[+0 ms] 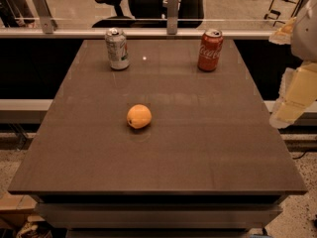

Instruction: Move coke can near orange

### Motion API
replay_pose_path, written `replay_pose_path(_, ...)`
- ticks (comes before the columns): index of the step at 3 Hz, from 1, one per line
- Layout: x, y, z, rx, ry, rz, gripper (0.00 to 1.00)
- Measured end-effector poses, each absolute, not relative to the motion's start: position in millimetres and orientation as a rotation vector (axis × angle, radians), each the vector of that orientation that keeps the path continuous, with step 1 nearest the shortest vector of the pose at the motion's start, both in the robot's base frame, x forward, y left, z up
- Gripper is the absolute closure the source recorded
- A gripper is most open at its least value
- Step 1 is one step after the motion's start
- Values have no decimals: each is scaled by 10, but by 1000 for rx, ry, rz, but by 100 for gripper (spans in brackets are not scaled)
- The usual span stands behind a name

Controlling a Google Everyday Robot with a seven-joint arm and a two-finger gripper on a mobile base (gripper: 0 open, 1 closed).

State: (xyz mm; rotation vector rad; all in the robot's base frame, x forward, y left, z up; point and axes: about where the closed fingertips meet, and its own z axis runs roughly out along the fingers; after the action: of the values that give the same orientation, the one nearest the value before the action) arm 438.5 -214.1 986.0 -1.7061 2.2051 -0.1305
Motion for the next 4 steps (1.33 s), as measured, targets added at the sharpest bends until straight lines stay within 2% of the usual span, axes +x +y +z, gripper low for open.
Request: replay_pose_path(4,4751,-2429,10127,-1469,2110,-63,0)
